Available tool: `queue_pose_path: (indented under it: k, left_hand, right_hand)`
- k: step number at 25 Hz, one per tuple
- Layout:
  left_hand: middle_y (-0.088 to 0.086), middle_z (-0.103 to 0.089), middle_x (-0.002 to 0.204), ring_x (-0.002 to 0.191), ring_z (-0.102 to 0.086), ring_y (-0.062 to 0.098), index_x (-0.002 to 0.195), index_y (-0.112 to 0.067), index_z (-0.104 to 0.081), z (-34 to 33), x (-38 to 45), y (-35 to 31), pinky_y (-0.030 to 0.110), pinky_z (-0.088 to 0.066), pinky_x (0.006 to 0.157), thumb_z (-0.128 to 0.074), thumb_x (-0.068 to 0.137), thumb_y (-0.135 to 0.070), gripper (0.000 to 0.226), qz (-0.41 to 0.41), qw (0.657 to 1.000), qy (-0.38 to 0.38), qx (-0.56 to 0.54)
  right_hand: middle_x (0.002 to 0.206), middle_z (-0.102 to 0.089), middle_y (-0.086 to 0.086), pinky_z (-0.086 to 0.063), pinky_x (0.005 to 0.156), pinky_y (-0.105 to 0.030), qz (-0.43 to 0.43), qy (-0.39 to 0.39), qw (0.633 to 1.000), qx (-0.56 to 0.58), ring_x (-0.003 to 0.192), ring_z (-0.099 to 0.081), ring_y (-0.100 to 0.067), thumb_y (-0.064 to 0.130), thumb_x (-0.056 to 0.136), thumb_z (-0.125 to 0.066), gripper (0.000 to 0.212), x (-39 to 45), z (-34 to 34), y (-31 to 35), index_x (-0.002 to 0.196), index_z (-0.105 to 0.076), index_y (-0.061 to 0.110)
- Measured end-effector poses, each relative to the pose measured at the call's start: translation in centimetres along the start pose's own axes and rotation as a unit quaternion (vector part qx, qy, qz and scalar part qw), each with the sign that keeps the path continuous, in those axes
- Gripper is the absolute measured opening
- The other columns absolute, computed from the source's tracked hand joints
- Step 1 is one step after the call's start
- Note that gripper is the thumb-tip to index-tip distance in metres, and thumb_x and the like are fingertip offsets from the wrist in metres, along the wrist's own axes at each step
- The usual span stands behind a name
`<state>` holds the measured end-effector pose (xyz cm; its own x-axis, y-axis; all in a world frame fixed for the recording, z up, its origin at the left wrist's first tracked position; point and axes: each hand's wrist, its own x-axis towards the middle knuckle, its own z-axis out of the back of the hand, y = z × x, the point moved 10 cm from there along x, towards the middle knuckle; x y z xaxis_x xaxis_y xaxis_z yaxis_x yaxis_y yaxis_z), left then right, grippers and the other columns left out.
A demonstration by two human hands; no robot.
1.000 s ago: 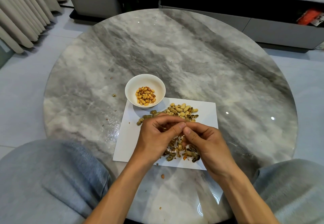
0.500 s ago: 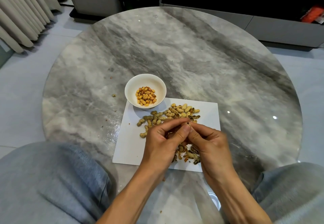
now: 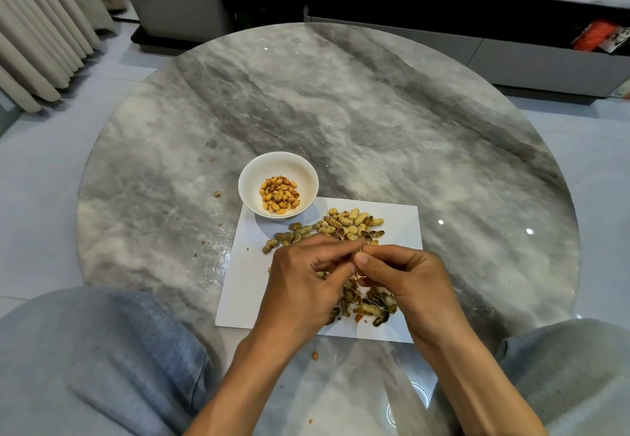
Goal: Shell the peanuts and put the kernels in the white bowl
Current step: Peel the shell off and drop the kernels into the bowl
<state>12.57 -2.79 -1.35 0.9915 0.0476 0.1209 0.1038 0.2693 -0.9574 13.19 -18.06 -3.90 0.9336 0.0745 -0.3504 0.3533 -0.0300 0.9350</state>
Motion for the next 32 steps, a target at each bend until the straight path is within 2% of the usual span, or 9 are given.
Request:
queue_pose_path:
  k: [4, 6, 9, 15, 18, 25, 27, 29, 32]
  left_hand:
    - [-0.016, -0.074, 0.095, 0.088, -0.072, 0.003, 0.107, -0.024, -0.075, 0.4, 0.2, -0.2, 0.023, -0.060, 0.075, -0.082, 0.078, -0.005, 0.035, -0.006, 0.999, -0.007, -0.038]
    - [-0.013, -0.075, 0.094, 0.085, -0.073, 0.008, 0.105, -0.021, -0.077, 0.5, 0.3, -0.1, 0.026, -0.061, 0.073, -0.083, 0.077, -0.005, 0.033, -0.004, 0.998, -0.010, -0.060]
    - [-0.011, -0.075, 0.094, 0.085, -0.073, 0.010, 0.104, -0.020, -0.077, 0.6, 0.4, -0.5, 0.026, -0.060, 0.074, -0.082, 0.076, -0.005, 0.032, -0.013, 0.997, -0.012, -0.076]
    - [-0.011, -0.074, 0.098, 0.087, -0.072, 0.008, 0.105, -0.018, -0.077, 0.2, 0.4, -0.8, 0.022, -0.058, 0.074, -0.080, 0.079, -0.002, 0.031, -0.011, 0.996, 0.008, -0.090]
    - [-0.009, -0.074, 0.095, 0.085, -0.073, 0.009, 0.104, -0.015, -0.078, 0.4, 0.3, -0.9, 0.022, -0.059, 0.073, -0.081, 0.078, -0.003, 0.029, -0.019, 0.996, -0.013, -0.090]
    - [-0.009, -0.074, 0.091, 0.084, -0.073, 0.011, 0.099, -0.025, -0.075, 0.3, -0.1, -1.0, 0.022, -0.058, 0.074, -0.079, 0.080, 0.000, 0.032, -0.011, 0.994, -0.055, -0.099]
    - [-0.007, -0.074, 0.091, 0.085, -0.073, 0.011, 0.099, -0.028, -0.074, 0.1, 0.0, -0.4, 0.022, -0.058, 0.075, -0.079, 0.080, 0.001, 0.035, 0.013, 0.993, -0.048, -0.108]
    - [-0.007, -0.075, 0.092, 0.088, -0.073, 0.010, 0.101, -0.031, -0.074, 0.0, 0.1, 0.1, 0.024, -0.060, 0.076, -0.079, 0.080, 0.000, 0.037, 0.026, 0.994, -0.028, -0.098]
    - [-0.015, -0.073, 0.096, 0.090, -0.072, 0.005, 0.106, -0.031, -0.074, 0.1, 0.2, -0.8, 0.023, -0.059, 0.076, -0.078, 0.081, -0.005, 0.036, -0.011, 0.999, 0.000, -0.046]
  right_hand:
    - [0.082, -0.078, -0.008, -0.056, 0.070, -0.021, 0.050, 0.009, 0.998, -0.029, 0.079, -0.074, -0.018, 0.010, 0.076, -0.078, 0.010, 0.0, -0.3, 1.6, 0.086, -0.080, 0.011]
    - [0.082, -0.077, -0.011, -0.055, 0.069, -0.021, 0.044, -0.002, 0.999, 0.008, 0.077, -0.074, -0.017, 0.013, 0.071, -0.077, 0.017, -0.1, -0.1, 1.4, 0.087, -0.080, 0.008]
    - [0.089, -0.077, -0.016, -0.058, 0.074, -0.025, 0.021, -0.001, 0.998, 0.056, 0.085, -0.074, -0.027, 0.014, 0.070, -0.077, 0.023, -0.3, -0.2, 0.7, 0.091, -0.079, 0.004]
    - [0.088, -0.076, -0.019, -0.059, 0.070, -0.026, 0.011, 0.001, 0.997, 0.072, 0.082, -0.075, -0.028, 0.013, 0.069, -0.075, 0.015, -0.2, -0.2, 1.3, 0.082, -0.081, 0.008]
    - [0.087, -0.077, -0.018, -0.059, 0.069, -0.026, 0.021, -0.014, 0.997, 0.078, 0.082, -0.075, -0.029, 0.012, 0.070, -0.075, 0.013, -0.2, -0.1, 1.5, 0.081, -0.081, 0.008]
    - [0.087, -0.077, -0.016, -0.058, 0.069, -0.023, 0.011, -0.065, 0.987, 0.149, 0.080, -0.076, -0.025, 0.013, 0.071, -0.074, 0.011, -0.6, -0.3, 0.3, 0.078, -0.081, 0.010]
    - [0.089, -0.077, -0.015, -0.060, 0.074, -0.027, 0.020, -0.056, 0.992, 0.110, 0.086, -0.075, -0.028, 0.013, 0.074, -0.074, 0.012, -0.6, -0.2, 0.6, 0.082, -0.081, 0.009]
    - [0.090, -0.078, -0.010, -0.061, 0.079, -0.031, 0.047, -0.039, 0.998, 0.024, 0.088, -0.075, -0.027, 0.012, 0.078, -0.075, 0.012, -0.6, 0.0, 1.5, 0.089, -0.081, 0.010]
    - [0.085, -0.078, -0.002, -0.061, 0.076, -0.030, 0.098, -0.016, 0.991, -0.088, 0.082, -0.075, -0.020, 0.014, 0.079, -0.077, 0.010, -0.6, 0.0, 3.3, 0.088, -0.081, 0.015]
